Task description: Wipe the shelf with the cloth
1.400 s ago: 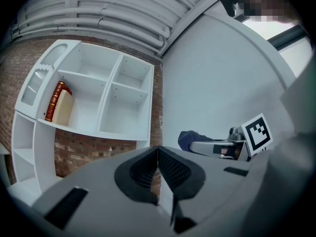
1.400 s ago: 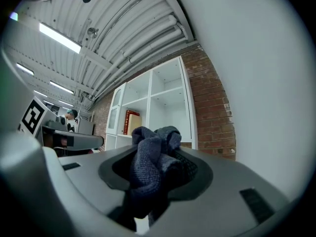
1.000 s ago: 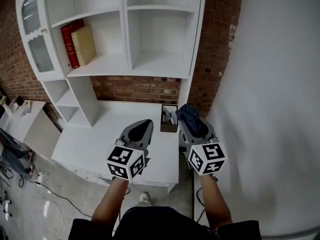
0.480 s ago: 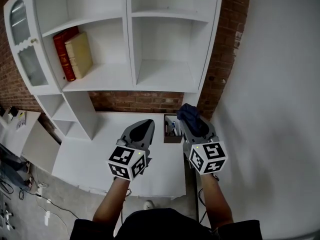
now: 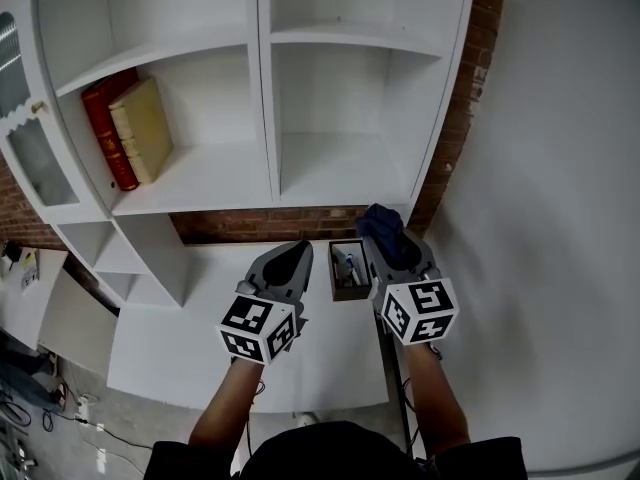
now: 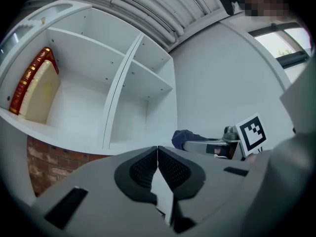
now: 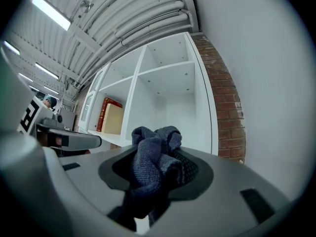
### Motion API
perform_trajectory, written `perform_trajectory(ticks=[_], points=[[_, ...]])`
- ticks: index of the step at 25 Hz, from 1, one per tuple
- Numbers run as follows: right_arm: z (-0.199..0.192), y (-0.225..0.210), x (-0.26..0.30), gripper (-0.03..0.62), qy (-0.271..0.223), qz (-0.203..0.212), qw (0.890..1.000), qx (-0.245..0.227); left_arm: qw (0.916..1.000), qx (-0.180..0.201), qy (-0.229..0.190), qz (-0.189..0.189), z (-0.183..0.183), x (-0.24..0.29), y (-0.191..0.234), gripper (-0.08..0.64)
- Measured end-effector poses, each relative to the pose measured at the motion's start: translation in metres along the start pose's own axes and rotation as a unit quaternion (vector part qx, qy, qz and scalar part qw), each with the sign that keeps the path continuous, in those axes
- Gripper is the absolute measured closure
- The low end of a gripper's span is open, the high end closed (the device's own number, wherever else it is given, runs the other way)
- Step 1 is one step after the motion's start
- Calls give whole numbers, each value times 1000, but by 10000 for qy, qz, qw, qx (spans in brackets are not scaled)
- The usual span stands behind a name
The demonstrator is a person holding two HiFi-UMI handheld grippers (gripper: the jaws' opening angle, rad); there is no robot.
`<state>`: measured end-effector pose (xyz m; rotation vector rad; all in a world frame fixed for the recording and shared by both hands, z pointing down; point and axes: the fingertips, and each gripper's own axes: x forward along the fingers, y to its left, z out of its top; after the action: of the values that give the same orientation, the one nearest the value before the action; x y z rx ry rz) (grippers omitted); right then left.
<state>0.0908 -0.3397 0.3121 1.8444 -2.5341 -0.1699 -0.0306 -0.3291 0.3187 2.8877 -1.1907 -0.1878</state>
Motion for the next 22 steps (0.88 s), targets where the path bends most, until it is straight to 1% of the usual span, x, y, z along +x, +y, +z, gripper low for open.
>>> perform_trajectory(ticks=[7,13,19,22], points=[[11,-15,22,414,-41,-264,9995,-186,9999,-42,-35,-161,-2,14,16,543],[30,-42,46,414,-137,-537,9980,-300,9999,22,-120,-118,5,28,26,543],[40,-66,72,414,53,-635,9970,-440,9997,32,-224,-42,12,47,28,543],[40,-78,81,414,151,-801,9954,-501,9997,56,-257,-22,13,56,26,543]])
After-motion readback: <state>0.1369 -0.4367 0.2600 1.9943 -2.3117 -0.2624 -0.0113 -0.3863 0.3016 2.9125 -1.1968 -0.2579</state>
